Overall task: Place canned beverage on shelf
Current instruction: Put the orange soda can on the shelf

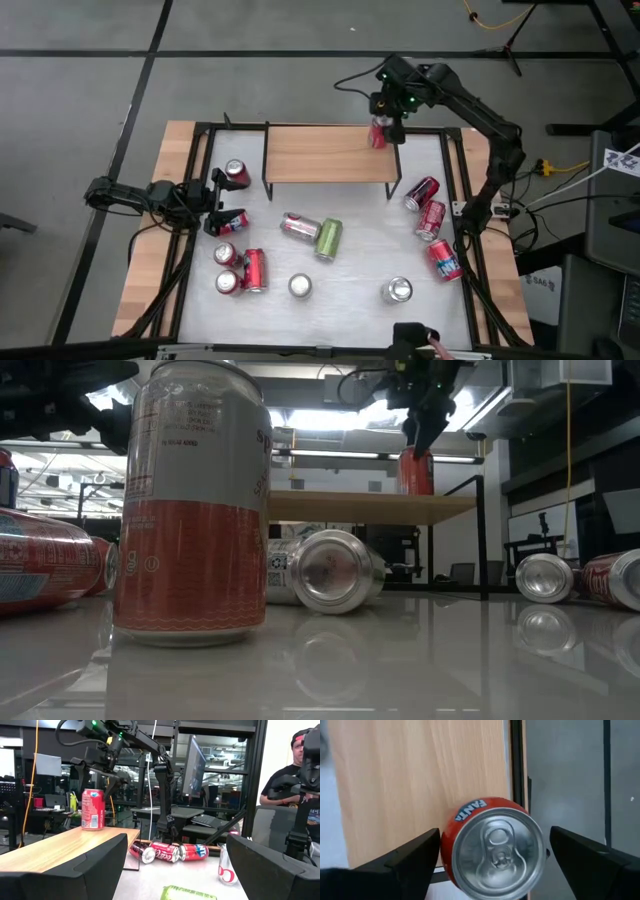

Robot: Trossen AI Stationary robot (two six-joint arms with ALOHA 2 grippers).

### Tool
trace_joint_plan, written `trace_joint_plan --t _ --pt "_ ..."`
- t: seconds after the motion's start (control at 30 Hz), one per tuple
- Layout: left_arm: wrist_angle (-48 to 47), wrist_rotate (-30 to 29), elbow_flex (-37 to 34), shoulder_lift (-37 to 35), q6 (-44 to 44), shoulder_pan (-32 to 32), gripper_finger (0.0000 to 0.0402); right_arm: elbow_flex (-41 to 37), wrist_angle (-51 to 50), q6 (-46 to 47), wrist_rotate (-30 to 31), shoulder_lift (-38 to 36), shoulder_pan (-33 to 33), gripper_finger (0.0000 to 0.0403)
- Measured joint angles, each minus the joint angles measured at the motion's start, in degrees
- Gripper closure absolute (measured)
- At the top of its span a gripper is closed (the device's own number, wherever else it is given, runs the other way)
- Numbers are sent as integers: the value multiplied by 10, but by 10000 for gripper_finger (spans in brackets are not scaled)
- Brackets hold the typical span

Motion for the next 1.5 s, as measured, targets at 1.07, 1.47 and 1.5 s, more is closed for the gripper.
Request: trace_joint_plan --t 1.07,1.47,1.5 --pt "0 0 0 0 1 0 66 0 22 418 143 2 53 120" --pt "0 0 0 0 1 0 66 0 15 535 181 2 52 120" --pt "0 0 0 0 1 0 66 0 15 543 180 2 52 120"
